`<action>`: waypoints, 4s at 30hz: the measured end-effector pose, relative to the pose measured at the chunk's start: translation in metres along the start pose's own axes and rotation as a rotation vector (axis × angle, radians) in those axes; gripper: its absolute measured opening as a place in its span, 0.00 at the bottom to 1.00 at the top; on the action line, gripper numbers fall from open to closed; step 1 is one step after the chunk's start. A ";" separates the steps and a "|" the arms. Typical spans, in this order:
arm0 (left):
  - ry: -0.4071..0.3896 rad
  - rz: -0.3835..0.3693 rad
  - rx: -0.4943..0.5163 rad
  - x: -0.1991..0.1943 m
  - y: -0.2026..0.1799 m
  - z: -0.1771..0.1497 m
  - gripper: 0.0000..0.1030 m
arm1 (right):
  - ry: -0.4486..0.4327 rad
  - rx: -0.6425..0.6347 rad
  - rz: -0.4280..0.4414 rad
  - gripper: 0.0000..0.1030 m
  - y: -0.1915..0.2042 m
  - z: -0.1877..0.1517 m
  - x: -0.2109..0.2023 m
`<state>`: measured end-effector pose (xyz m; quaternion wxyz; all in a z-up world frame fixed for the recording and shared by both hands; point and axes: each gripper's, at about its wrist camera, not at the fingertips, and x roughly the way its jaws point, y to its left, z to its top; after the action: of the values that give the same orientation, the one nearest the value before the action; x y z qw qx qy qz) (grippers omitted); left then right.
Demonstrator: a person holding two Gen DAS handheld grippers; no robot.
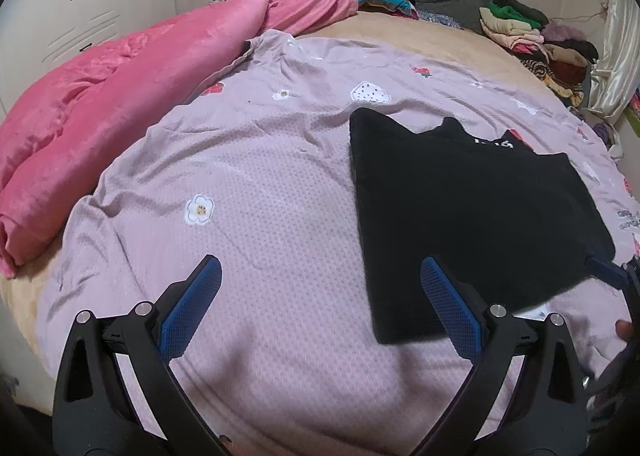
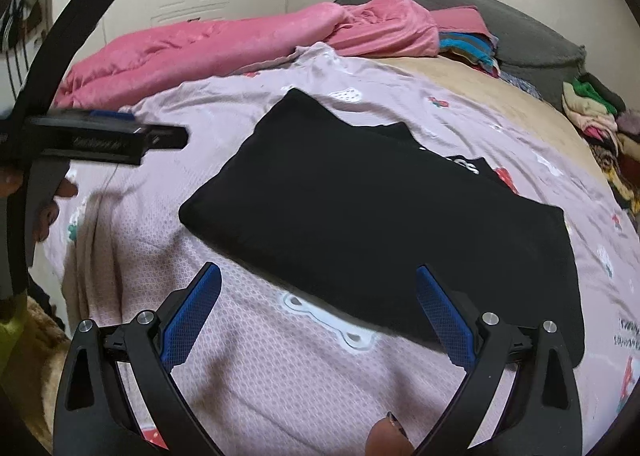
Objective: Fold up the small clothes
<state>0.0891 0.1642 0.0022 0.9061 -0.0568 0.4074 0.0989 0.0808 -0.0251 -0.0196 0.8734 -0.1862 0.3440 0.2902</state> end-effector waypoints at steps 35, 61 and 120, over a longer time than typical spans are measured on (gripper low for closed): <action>0.045 -0.015 -0.023 0.079 0.002 0.056 0.91 | 0.047 -0.291 -0.195 0.96 0.060 0.028 0.112; 0.191 -0.312 -0.129 0.112 -0.035 0.071 0.58 | -0.194 -0.170 -0.166 0.17 0.031 0.026 0.047; 0.165 -0.355 0.202 0.068 -0.295 0.097 0.25 | -0.240 0.309 -0.200 0.11 -0.133 -0.073 -0.049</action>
<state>0.2708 -0.0962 0.0218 0.8740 -0.0446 0.4715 -0.1086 0.1002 -0.1832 -0.0190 0.9507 -0.0475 0.2576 0.1661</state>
